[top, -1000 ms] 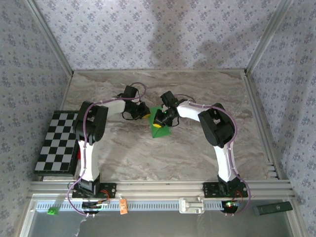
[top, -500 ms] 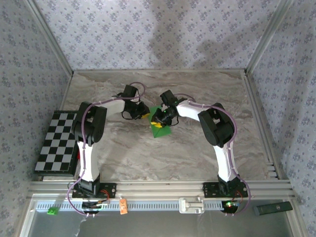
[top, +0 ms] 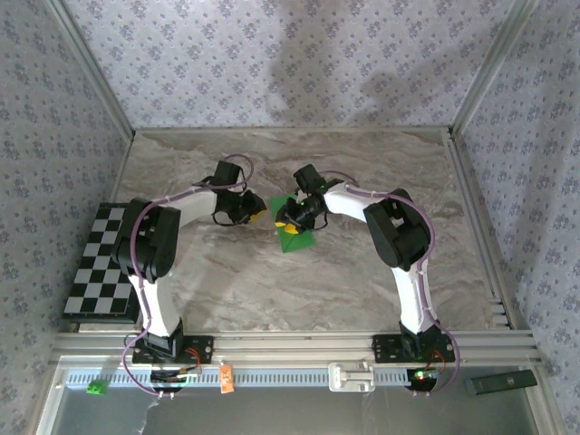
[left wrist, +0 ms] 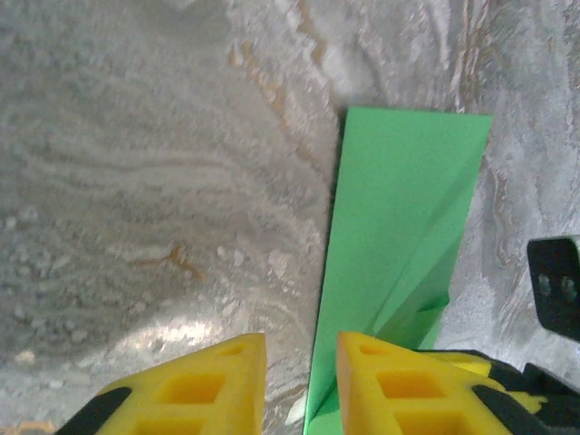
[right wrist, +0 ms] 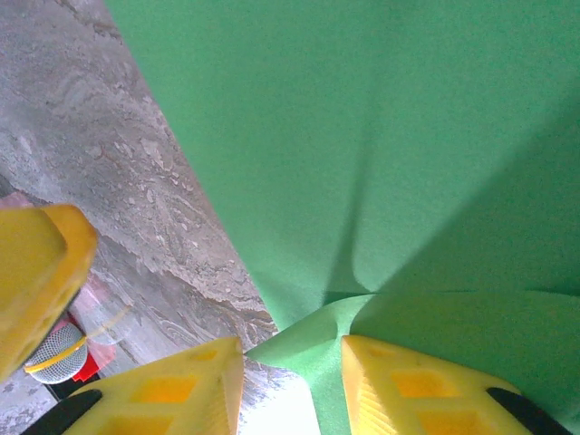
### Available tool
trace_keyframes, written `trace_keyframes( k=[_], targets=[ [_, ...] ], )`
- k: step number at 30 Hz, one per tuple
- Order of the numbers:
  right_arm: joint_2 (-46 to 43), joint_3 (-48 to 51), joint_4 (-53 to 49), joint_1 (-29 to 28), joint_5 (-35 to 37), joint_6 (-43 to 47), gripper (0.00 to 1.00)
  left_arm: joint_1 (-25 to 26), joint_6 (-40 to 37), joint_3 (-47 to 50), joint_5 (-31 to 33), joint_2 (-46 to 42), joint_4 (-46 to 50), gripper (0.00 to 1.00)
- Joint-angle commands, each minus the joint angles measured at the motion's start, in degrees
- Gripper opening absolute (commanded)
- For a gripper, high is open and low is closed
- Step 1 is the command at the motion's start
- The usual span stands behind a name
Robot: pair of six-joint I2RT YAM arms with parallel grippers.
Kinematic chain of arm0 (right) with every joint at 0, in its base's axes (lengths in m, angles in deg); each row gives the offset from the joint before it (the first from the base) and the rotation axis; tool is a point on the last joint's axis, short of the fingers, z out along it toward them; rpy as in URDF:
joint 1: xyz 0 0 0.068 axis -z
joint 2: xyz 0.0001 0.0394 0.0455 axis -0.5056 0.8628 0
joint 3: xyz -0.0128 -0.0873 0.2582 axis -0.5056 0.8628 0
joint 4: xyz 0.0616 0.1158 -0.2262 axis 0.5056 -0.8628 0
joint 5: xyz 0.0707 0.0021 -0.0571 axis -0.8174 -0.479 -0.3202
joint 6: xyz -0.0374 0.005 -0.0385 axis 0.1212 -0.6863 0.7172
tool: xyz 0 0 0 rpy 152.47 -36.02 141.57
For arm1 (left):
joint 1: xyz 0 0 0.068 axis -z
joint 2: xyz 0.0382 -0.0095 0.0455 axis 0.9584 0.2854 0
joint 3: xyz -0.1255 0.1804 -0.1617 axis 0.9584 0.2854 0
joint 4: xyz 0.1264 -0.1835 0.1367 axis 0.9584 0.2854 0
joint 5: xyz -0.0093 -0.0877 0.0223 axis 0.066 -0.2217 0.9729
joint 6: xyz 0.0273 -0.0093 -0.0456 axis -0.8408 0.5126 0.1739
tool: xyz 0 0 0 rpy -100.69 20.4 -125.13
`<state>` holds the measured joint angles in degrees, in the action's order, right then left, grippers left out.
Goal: Fold a paper plane with a square sheet of paper (pick it up from the middle)
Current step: Fold the triangle a second time at the center of the table.
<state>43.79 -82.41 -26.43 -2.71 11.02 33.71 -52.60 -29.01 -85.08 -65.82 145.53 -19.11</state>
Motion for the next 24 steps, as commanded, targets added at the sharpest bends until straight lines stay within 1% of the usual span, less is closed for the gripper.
trace_keyframes(
  k=[1,5,13,16,24],
  targets=[
    [2.28,-0.5,-4.52,0.48,2.35,0.88,0.32,0.81,1.08,1.81,0.38,-3.81,-0.82,0.23],
    [2.7,-0.5,-5.37,0.57,2.72,1.04,0.26,1.79,2.27,3.83,0.14,-4.75,-2.18,0.18],
    [3.05,-0.54,-6.35,0.72,2.98,1.19,0.1,5.29,4.26,3.8,-1.37,-2.72,-4.72,0.12],
    [3.07,-0.5,-6.28,0.66,2.89,1.27,0.09,6.24,4.7,3.12,-1.8,-1.5,-5.31,0.11],
    [3.07,-0.27,-6.24,0.75,2.78,1.18,0.02,7.65,5.0,0.88,-2.4,1.76,-5.64,0.06]
  ],
)
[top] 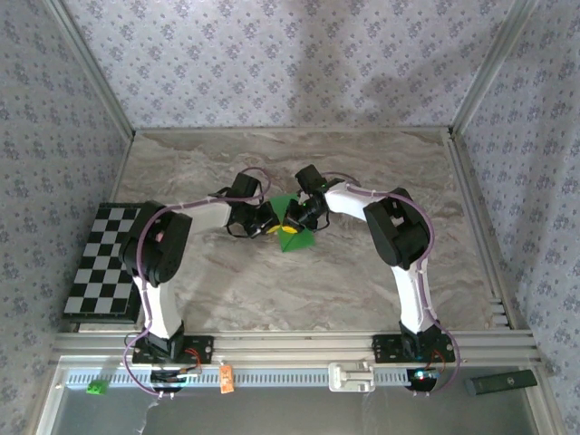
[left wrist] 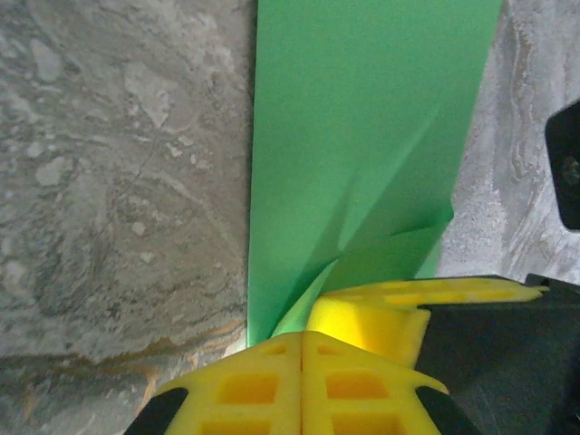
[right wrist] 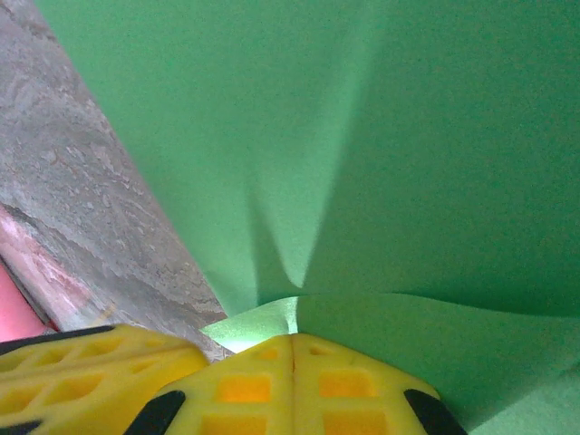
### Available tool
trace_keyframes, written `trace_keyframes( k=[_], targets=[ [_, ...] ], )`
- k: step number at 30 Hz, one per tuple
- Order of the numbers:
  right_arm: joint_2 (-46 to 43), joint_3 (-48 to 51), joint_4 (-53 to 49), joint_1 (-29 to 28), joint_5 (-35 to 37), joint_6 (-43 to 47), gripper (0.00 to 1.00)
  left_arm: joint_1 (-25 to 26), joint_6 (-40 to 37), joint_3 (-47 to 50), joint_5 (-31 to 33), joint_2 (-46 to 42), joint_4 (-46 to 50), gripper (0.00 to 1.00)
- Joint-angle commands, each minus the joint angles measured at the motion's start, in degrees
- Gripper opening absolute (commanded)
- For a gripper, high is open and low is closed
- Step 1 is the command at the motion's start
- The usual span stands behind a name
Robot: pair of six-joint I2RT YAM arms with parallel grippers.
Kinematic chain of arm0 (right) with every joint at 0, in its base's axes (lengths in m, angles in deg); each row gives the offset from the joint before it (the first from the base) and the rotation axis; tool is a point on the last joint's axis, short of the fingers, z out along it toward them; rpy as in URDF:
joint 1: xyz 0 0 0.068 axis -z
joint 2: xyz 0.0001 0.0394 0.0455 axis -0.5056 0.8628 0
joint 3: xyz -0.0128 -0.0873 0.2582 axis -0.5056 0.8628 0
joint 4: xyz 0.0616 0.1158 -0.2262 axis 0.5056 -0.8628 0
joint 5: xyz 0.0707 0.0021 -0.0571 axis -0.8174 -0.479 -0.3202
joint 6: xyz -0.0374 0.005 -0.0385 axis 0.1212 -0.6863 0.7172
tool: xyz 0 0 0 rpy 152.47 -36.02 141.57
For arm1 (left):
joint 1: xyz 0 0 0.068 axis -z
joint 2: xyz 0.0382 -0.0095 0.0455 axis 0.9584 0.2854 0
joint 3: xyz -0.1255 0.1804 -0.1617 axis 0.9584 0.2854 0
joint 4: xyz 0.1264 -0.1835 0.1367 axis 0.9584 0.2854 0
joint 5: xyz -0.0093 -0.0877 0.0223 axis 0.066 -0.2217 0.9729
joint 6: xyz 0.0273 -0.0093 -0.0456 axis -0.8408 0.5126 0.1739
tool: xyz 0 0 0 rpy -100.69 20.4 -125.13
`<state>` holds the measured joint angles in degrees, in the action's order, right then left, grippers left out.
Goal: Fold a paper plane with a square sheet of paper (pick it up from the middle)
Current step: Fold the triangle a second time at the center of the table.
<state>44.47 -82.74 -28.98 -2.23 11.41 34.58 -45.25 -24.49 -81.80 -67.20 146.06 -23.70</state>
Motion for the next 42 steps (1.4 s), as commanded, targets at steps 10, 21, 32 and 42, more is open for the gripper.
trace_keyframes(
  k=[10,21,32,42],
  targets=[
    [2.21,0.39,-3.23,0.42,2.14,0.24,0.01,0.48,0.01,-3.64,0.26,3.47,1.54,0.03],
    [1.45,0.49,-3.22,0.46,2.45,0.79,0.01,0.44,-1.13,-4.98,2.79,4.89,5.85,0.02],
    [-5.54,3.6,3.18,0.87,-0.48,6.6,0.02,0.74,-2.25,-4.94,3.76,6.04,9.19,0.01],
    [-6.49,7.21,6.62,1.79,-1.87,10.24,0.02,0.74,-2.93,-5.73,3.7,6.81,9.59,0.01]
  ],
)
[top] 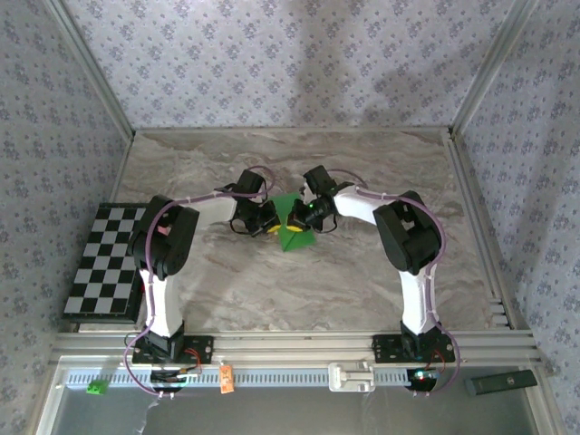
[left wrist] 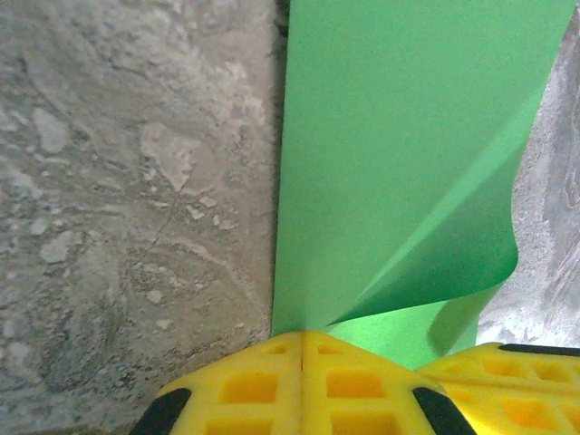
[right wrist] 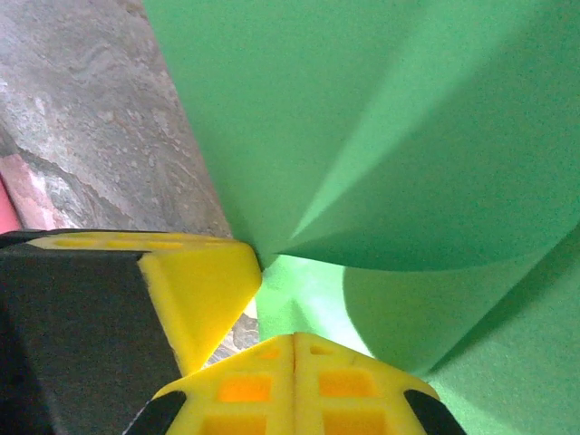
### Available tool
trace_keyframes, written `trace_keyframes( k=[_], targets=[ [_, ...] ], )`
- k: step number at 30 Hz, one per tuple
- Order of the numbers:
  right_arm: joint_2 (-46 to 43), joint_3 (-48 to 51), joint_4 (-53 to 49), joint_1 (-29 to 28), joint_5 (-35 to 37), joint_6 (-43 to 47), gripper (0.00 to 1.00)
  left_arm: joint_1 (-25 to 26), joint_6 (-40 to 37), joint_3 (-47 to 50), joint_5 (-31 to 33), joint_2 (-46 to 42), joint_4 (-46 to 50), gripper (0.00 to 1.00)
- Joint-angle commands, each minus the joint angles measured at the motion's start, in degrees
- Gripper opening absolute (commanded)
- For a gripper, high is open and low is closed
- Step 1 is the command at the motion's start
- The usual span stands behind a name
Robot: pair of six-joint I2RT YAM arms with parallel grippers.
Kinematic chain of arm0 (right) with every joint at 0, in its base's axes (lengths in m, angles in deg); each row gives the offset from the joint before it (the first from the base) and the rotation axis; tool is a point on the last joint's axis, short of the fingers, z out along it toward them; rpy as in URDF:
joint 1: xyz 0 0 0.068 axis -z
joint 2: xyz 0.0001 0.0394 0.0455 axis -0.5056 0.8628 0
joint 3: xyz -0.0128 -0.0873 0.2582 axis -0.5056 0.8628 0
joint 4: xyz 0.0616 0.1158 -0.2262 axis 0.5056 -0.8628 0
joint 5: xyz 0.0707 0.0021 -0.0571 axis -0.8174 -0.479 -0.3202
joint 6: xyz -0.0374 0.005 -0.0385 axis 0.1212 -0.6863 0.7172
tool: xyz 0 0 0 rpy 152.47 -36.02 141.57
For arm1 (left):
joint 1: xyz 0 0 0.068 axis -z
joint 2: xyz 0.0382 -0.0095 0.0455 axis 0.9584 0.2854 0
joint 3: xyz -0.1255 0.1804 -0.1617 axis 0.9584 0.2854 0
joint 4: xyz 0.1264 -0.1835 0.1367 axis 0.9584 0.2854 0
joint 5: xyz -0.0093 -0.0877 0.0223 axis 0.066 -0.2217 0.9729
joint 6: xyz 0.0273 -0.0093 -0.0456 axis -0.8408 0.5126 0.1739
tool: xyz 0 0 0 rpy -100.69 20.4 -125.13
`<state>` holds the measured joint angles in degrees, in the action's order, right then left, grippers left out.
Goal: Fold a paper plane with a square sheet of paper (pick it up from the middle)
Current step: Fold the triangle a second time at the center of the table.
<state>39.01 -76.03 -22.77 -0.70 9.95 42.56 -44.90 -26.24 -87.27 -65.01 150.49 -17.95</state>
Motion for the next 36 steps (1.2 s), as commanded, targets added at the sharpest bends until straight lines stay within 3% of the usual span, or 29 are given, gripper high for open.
trace_keyframes(
  k=[1,21,36],
  targets=[
    [-0.86,0.51,0.37,0.34,-0.28,2.35,0.02,0.32,-1.26,-0.41,1.51,2.39,3.91,0.01],
    [1.79,1.43,-0.14,0.83,2.07,2.05,0.02,0.36,-2.11,-1.91,1.27,3.11,4.76,0.01],
    [2.06,6.65,5.18,1.28,4.43,-0.22,0.02,-0.04,-2.66,-3.7,0.95,3.06,4.83,0.02]
  ],
)
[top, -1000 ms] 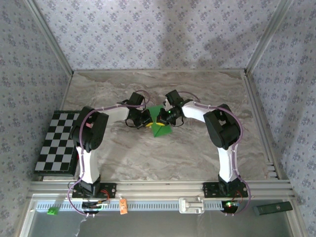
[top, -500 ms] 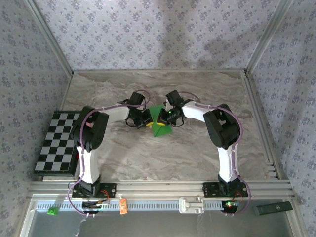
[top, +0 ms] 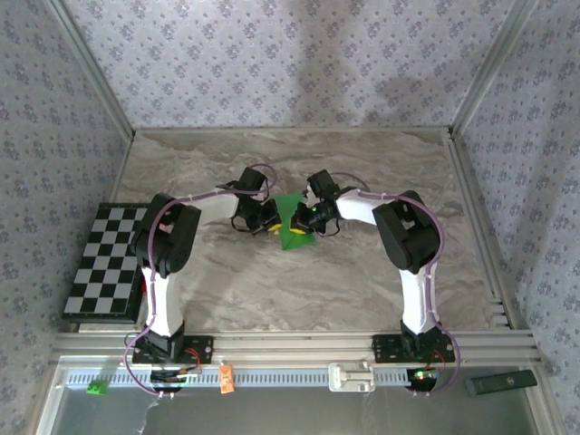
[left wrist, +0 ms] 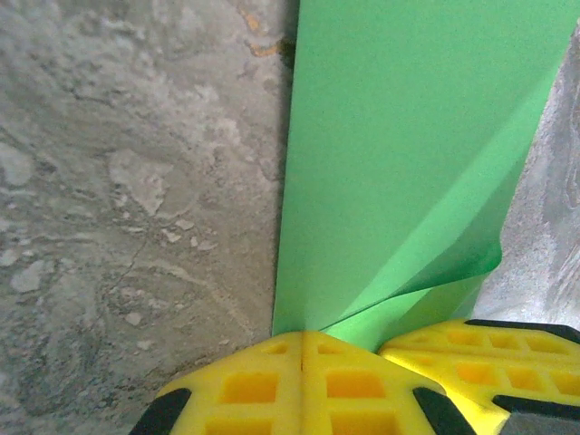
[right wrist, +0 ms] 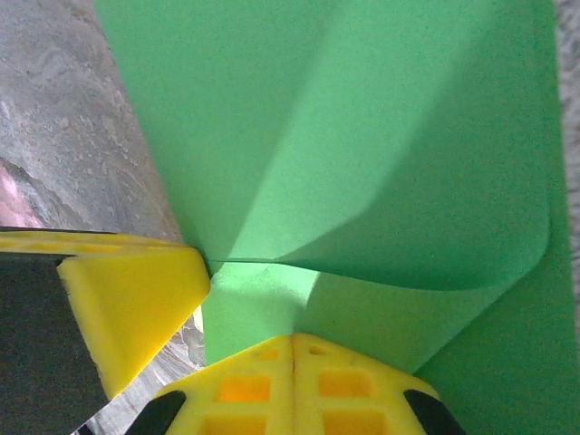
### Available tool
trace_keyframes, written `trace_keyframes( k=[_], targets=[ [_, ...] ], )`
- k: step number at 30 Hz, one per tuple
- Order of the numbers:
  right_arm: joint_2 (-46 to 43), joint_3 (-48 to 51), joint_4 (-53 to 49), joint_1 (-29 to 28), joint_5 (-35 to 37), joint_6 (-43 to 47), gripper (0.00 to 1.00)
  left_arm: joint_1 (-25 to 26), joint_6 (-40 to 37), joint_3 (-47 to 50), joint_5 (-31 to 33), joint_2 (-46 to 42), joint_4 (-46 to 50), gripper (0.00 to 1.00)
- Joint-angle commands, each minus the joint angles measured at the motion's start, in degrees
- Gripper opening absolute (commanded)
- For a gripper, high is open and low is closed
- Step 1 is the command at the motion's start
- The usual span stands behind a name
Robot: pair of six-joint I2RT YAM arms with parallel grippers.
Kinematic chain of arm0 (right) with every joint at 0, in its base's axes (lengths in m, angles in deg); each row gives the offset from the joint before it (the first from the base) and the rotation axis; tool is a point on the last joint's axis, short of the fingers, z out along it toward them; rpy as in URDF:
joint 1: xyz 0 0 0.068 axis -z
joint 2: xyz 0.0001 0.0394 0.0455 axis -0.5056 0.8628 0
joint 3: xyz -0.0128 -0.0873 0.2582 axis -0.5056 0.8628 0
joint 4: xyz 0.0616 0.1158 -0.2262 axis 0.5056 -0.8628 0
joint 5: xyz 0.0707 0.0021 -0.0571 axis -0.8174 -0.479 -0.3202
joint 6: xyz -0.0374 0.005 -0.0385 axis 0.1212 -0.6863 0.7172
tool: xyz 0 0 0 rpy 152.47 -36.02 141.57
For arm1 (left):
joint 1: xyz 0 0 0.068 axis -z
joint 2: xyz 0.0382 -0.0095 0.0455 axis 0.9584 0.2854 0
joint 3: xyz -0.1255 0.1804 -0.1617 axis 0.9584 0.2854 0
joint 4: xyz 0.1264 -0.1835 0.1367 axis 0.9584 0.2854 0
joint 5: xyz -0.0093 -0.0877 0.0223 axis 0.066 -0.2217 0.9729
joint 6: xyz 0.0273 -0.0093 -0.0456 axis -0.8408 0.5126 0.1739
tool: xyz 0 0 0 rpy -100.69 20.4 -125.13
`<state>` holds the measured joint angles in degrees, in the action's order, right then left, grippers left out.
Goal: Fold a paper plane with a square sheet of paper (pick it up from the middle)
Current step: Fold the triangle a second time at the center of the table.
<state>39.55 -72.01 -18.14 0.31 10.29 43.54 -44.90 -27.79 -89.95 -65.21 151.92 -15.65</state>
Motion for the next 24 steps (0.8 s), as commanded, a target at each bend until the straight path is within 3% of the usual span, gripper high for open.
trace_keyframes(
  k=[1,9,17,24],
  targets=[
    [1.47,3.07,1.2,0.27,4.42,-1.64,0.02,-0.16,-1.16,-1.34,0.88,1.22,2.27,0.03],
    [1.34,6.42,4.16,0.28,7.09,-5.01,0.02,0.27,0.36,0.04,0.92,-6.92,-0.23,0.14],
    [1.5,6.98,3.21,0.44,8.4,-6.0,0.01,2.4,7.85,10.95,-3.1,-12.77,-7.81,0.15],
    [2.13,6.35,1.65,0.45,8.9,-6.18,0.01,3.86,10.16,11.37,-4.53,-12.71,-10.1,0.16]
  ],
)
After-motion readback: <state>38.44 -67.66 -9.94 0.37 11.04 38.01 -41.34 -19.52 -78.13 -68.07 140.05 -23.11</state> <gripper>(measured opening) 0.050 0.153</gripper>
